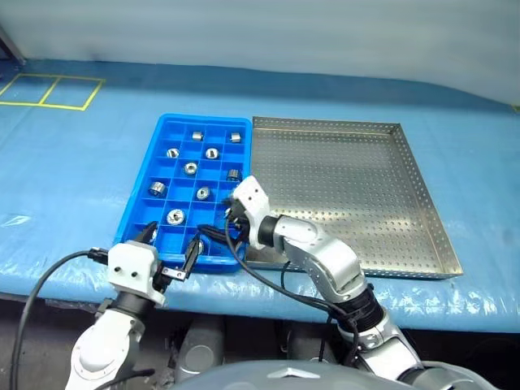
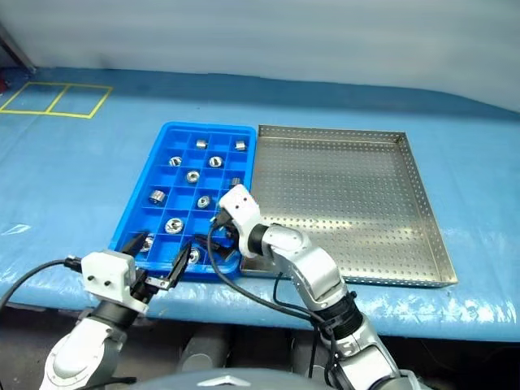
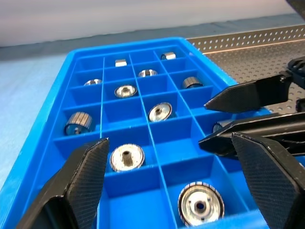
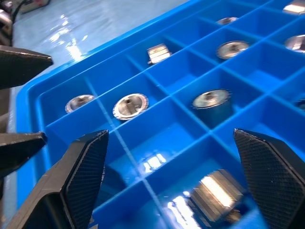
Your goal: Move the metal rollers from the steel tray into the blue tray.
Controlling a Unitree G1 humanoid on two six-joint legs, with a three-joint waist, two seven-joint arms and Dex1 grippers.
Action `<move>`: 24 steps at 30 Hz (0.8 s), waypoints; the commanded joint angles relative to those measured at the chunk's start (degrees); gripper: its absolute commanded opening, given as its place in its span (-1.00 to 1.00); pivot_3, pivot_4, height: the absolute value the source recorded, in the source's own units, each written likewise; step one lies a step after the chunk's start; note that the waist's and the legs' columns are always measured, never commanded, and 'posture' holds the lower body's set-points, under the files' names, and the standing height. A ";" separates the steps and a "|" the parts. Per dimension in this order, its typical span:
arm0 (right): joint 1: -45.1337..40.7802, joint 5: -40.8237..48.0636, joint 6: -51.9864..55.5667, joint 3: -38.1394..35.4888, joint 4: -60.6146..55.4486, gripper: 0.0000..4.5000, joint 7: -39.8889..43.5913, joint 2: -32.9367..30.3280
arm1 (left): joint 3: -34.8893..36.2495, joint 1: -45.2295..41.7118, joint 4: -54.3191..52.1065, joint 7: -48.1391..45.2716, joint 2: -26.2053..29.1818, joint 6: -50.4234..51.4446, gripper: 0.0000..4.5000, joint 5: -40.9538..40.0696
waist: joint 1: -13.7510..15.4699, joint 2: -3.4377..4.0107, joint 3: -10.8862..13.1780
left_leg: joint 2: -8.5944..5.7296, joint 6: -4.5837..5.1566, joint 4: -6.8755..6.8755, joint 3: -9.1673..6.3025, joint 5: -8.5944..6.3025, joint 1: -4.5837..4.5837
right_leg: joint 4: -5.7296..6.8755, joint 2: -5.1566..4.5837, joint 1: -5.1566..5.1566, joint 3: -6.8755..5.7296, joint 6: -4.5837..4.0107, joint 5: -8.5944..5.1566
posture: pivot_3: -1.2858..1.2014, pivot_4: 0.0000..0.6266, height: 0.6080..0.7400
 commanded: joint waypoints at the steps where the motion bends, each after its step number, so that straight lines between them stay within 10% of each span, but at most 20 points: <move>1: 1.03 -0.19 -1.85 -3.78 -3.58 0.98 -2.06 -1.29 | 2.43 -3.86 1.16 -1.09 1.52 1.86 1.00 -1.55 | -1.21 0.01 -0.01 | 0.00 0.00 0.00 0.01 0.00 0.00 | -0.01 0.00 0.01 0.01 0.00 0.01 | 0.10 -0.52 1.00; 24: 15.04 1.38 -7.51 -13.50 -12.33 0.98 0.46 -16.82 | -0.37 -21.94 12.25 -9.28 6.46 5.34 1.00 -3.01 | -11.55 0.10 -0.09 | -0.03 0.02 0.18 -0.01 0.00 0.24 | 0.06 0.05 0.37 0.19 0.60 0.38 | -0.07 -0.52 1.00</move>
